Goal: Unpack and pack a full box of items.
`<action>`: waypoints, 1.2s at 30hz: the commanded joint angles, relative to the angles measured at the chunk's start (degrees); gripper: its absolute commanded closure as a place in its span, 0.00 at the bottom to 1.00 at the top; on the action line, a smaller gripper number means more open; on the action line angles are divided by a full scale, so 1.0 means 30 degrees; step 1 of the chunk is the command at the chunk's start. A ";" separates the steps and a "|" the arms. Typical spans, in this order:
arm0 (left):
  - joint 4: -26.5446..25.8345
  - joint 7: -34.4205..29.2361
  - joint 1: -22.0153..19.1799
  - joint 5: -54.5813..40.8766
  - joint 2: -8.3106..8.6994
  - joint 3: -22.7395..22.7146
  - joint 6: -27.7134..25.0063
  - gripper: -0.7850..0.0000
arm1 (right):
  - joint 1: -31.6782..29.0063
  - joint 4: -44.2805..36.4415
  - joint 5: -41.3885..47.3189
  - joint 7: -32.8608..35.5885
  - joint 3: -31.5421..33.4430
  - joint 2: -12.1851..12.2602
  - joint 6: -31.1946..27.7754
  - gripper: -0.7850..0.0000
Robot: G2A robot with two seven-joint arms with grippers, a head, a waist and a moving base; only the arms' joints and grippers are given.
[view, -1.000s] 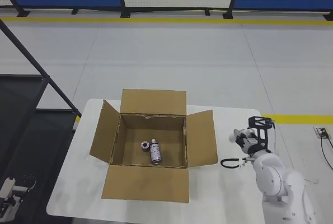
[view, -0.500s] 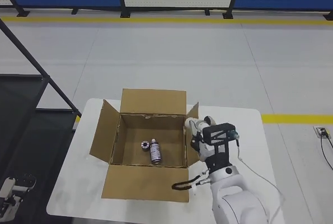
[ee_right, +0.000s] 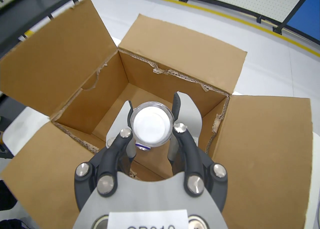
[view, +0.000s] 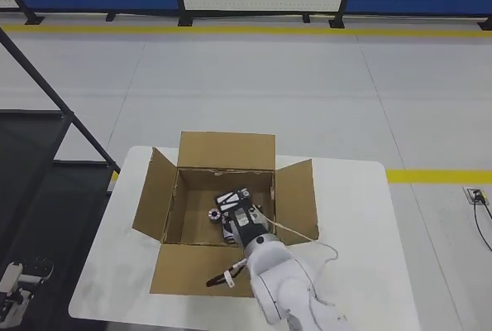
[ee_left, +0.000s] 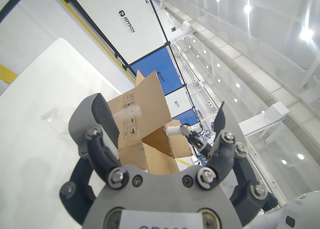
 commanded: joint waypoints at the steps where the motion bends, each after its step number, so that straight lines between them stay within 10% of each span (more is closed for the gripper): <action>1: 0.0000 0.0000 0.0000 0.0000 0.0000 0.0000 0.0000 0.00 | 0.1611 0.2333 0.0478 0.0671 -0.0376 -0.0431 0.0891 1.00; 14: 0.0000 0.0000 0.0000 0.0000 0.0000 0.0000 0.0000 0.00 | 0.6217 1.2638 0.3472 -0.0219 -0.1309 -0.2502 0.2306 1.00; 16: 0.0000 0.0000 0.0000 0.0000 0.0000 0.0000 0.0000 0.00 | 0.6446 1.3474 0.3730 -0.0548 -0.1270 -0.2668 0.2184 0.64; 19: 0.0000 0.0000 0.0000 0.0000 0.0000 0.0000 0.0000 0.00 | 0.6497 1.4118 0.3926 -0.1012 -0.1199 -0.2839 0.2084 0.61; 25: 0.0000 0.0000 0.0000 0.0000 0.0000 0.0000 0.0000 0.00 | 0.5996 1.3620 0.3722 -0.1590 -0.0658 -0.2837 0.1997 0.49; 29: 0.0000 0.0000 0.0000 0.0000 0.0000 0.0000 0.0000 0.00 | 0.5220 1.2232 0.3003 -0.1471 -0.0167 -0.2623 0.1882 0.22; 36: 0.0000 0.0000 0.0000 0.0000 0.0000 0.0000 0.0000 0.00 | 0.1449 0.5230 0.1322 -0.2068 0.1581 -0.1755 0.1198 0.00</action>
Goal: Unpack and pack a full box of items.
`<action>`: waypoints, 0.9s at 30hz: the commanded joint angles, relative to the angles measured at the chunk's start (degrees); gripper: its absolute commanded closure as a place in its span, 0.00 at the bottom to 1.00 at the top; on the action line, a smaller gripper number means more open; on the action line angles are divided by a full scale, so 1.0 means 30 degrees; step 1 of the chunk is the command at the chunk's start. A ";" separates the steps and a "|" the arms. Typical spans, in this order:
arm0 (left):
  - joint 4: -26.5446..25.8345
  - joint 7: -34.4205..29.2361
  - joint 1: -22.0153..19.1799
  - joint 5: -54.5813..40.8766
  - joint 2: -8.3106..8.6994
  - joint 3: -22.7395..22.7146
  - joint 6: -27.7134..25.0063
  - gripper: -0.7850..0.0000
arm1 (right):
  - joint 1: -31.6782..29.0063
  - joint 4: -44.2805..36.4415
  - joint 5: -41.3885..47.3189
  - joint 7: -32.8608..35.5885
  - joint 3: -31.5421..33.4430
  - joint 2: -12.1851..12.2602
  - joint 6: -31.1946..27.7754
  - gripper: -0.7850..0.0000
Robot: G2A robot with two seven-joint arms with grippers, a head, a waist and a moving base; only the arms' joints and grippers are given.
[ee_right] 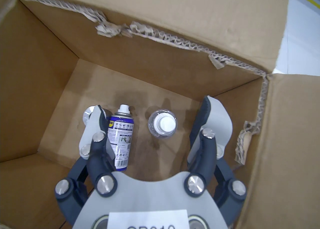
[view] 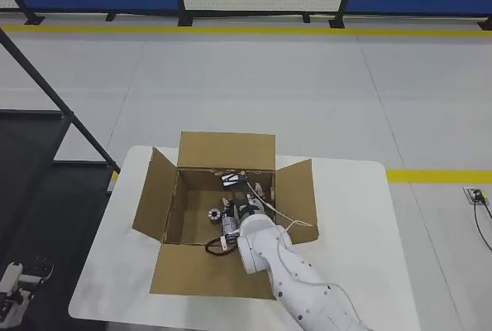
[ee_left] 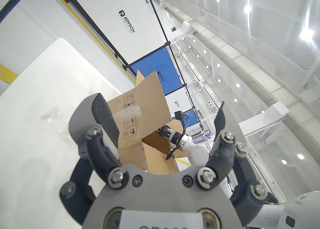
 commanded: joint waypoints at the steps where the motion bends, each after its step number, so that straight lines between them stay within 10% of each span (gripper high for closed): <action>1: 0.0000 0.0000 0.0000 0.0000 0.0000 0.0000 0.0000 0.00 | -0.1885 -0.3393 -0.0353 -0.0281 0.0806 0.0364 -0.0658 0.00; 4: 0.0000 0.0000 0.0000 0.0000 0.0000 0.0000 0.0000 0.00 | -0.4612 -0.7462 -0.0775 -0.0572 0.1928 0.0889 -0.2258 0.00; 14: -0.0433 -0.0013 -0.0352 0.0677 0.0051 0.0045 0.0450 0.00 | -0.4955 -0.7441 -0.0292 -0.0666 0.2064 0.0931 -0.2862 0.00; 27: -0.2166 -0.2917 -0.4926 0.6681 0.0783 0.2500 0.4164 0.00 | -0.7998 -1.1687 1.1914 0.1821 1.1737 0.1877 -0.7120 0.00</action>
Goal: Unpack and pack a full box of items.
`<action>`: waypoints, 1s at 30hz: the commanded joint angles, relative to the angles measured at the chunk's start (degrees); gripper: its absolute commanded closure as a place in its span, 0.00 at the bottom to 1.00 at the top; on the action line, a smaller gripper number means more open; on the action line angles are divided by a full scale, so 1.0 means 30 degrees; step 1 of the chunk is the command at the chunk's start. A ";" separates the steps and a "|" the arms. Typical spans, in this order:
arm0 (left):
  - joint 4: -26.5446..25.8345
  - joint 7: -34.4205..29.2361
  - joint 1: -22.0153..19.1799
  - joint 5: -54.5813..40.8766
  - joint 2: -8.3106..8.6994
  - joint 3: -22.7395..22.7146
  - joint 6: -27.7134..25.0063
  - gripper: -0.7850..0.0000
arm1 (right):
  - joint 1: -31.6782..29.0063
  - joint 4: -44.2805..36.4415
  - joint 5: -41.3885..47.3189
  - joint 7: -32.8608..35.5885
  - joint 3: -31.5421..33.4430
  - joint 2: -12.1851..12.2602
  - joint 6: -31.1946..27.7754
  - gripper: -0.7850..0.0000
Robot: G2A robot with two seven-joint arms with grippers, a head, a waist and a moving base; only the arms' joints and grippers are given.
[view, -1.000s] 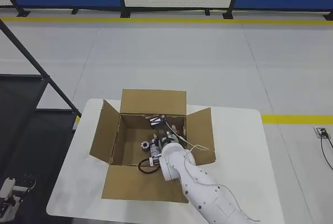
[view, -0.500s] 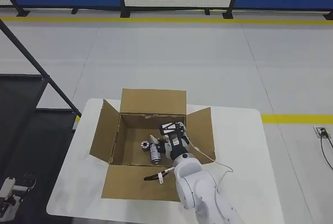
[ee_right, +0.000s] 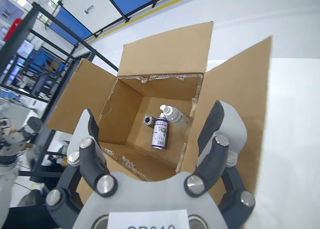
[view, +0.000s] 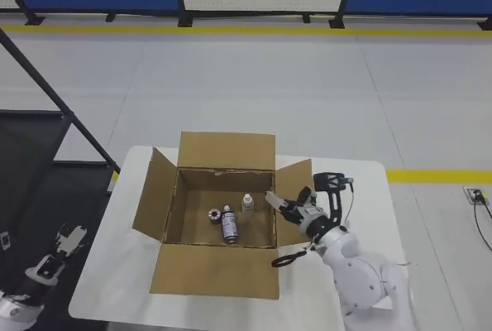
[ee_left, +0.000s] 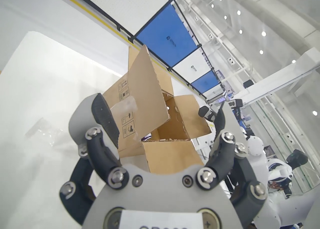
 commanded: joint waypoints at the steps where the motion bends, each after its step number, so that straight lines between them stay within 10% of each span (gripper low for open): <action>1: 0.0187 -0.0663 -0.0957 0.0194 0.0108 0.0755 0.0696 0.00 | -0.0080 0.0112 0.1849 0.0870 0.1768 0.0162 -0.0106 0.00; 11: -0.0065 -0.2160 -0.3102 0.1538 0.0401 0.3407 0.2548 0.00 | 0.1207 0.3720 0.6117 0.5226 0.5461 0.0977 -0.1223 0.00; 30: -0.0421 -0.2828 -0.4106 0.1882 0.0531 0.7394 0.4213 0.00 | 0.5373 0.8772 1.4023 0.9585 0.1755 0.1563 -0.5672 0.00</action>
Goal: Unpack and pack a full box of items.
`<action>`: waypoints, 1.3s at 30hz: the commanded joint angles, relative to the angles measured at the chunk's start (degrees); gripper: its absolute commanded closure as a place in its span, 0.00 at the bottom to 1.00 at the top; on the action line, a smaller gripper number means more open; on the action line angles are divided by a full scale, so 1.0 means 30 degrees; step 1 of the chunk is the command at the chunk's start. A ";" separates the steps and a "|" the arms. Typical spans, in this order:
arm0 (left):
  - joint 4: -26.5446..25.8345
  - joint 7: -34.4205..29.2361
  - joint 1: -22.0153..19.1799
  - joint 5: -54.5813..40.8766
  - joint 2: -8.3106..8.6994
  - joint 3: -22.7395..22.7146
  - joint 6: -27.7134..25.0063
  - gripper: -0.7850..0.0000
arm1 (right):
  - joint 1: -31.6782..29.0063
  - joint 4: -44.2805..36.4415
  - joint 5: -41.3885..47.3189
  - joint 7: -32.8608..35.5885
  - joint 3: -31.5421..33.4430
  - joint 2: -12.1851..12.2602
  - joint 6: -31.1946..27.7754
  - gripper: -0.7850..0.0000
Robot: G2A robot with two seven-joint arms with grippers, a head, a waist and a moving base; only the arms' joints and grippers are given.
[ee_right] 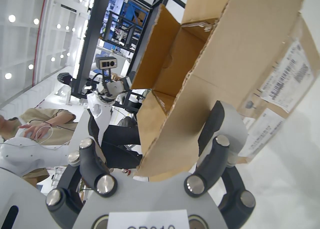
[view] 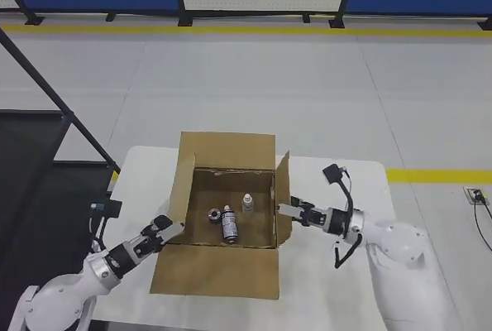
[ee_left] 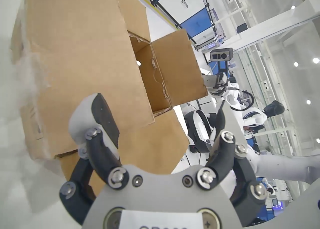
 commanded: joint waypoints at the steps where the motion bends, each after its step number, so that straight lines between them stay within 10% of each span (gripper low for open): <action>1: 0.0145 0.0097 -0.0200 0.0168 0.0010 0.0322 0.0299 0.00 | 0.0535 0.0677 0.0289 -0.0475 -0.0635 -0.0031 0.0351 0.00; 39: 0.2386 0.2147 -0.2233 0.0190 0.0027 0.3456 0.3123 0.00 | 0.4002 0.5530 -0.4628 -0.6729 -0.7039 0.0025 -0.1031 0.00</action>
